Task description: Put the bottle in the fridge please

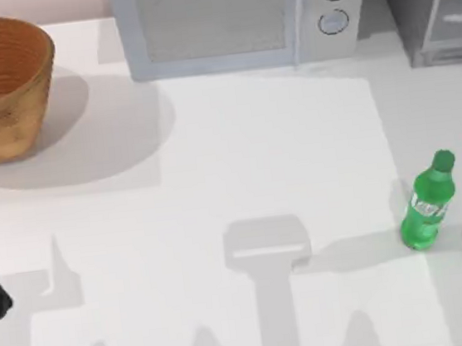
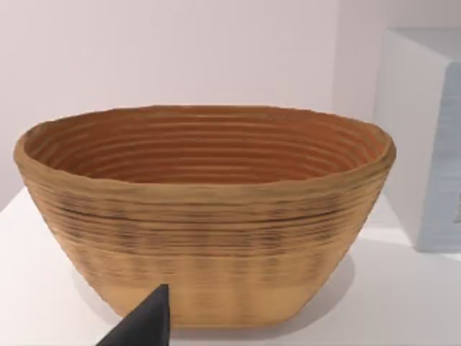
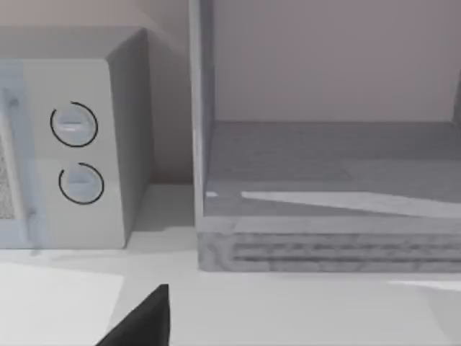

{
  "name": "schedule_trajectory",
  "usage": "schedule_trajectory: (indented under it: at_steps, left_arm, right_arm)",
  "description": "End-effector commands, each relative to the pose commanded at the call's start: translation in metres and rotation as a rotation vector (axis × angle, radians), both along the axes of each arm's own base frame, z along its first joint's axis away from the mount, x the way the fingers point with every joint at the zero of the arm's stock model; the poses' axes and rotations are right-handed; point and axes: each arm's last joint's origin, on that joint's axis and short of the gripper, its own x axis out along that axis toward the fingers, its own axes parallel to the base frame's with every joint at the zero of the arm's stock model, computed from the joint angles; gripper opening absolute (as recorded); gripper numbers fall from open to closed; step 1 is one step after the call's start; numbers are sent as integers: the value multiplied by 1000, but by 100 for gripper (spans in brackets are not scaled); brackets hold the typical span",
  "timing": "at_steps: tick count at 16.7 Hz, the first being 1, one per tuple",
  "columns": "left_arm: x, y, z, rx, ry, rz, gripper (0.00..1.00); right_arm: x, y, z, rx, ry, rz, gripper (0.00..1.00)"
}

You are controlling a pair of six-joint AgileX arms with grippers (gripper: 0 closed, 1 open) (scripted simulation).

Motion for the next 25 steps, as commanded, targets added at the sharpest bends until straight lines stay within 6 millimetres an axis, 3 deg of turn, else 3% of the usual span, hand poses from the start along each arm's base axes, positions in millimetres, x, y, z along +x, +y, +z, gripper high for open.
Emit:
schedule_trajectory:
  at_steps: [6,12,19,25]
  left_arm:
    - [0,0,0,0,0,0,100]
    - [0,0,0,0,0,0,100]
    - [0,0,0,0,0,0,100]
    - [0,0,0,0,0,0,100]
  right_arm:
    - [6,1,0,-16,8,52,100]
    - [32,3,-7,-63,58,248,100]
    - [62,3,-41,-94,137,535,100]
    - [67,2,-75,-85,180,717,100]
